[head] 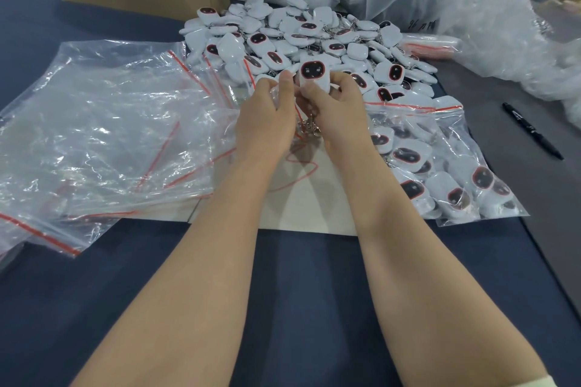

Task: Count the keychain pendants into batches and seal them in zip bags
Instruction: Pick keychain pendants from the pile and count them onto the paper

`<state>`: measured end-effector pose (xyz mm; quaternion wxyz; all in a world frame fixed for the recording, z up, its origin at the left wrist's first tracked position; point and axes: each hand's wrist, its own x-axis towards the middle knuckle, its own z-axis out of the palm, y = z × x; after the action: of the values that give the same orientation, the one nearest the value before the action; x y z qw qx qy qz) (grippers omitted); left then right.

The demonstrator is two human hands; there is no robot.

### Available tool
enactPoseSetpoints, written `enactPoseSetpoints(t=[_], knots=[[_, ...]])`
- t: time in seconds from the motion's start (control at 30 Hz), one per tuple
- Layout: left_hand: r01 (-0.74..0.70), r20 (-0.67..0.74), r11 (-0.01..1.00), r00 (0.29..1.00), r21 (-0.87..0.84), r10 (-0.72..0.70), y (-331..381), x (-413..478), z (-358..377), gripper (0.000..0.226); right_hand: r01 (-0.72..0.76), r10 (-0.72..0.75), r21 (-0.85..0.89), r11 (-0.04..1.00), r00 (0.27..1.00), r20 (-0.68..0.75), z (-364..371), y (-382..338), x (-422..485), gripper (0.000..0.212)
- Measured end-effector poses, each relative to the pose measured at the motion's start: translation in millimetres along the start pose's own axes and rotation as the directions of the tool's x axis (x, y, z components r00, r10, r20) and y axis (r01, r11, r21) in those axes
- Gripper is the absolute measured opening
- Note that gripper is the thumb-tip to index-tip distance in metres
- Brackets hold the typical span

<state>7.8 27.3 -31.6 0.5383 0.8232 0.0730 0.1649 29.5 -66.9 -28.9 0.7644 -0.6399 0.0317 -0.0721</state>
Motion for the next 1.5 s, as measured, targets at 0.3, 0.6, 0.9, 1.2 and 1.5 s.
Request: enactPoseSetpoints(t=[0.3, 0.6, 0.9, 1.2, 1.5], knots=[[0.015, 0.003, 1.000, 1.000, 0.000, -0.015, -1, 0, 0, 0.047, -0.109, 0.108, 0.137, 0.985, 0.994, 0.011, 0, -5, -5, 0.034], [0.005, 0.009, 1.000, 1.000, 0.014, -0.005, -1, -1, 0, 0.047, -0.117, 0.099, 0.260, 0.958, 0.992, 0.080, -3, -5, -6, 0.001], [0.012, 0.004, 1.000, 1.000, 0.007, -0.012, 0, 0, 1, 0.047, -0.002, -0.005, 0.121, 0.993, 0.998, 0.055, -2, 3, -4, 0.015], [0.007, 0.007, 1.000, 1.000, 0.002, -0.007, 0, 1, 1, 0.047, -0.004, -0.003, 0.105, 0.994, 0.998, 0.068, -1, 6, 0, 0.004], [0.007, -0.001, 1.000, 1.000, 0.012, -0.007, -3, 2, 2, 0.047, -0.006, 0.004, 0.041, 0.999, 0.999, 0.044, 0, 3, -1, 0.015]])
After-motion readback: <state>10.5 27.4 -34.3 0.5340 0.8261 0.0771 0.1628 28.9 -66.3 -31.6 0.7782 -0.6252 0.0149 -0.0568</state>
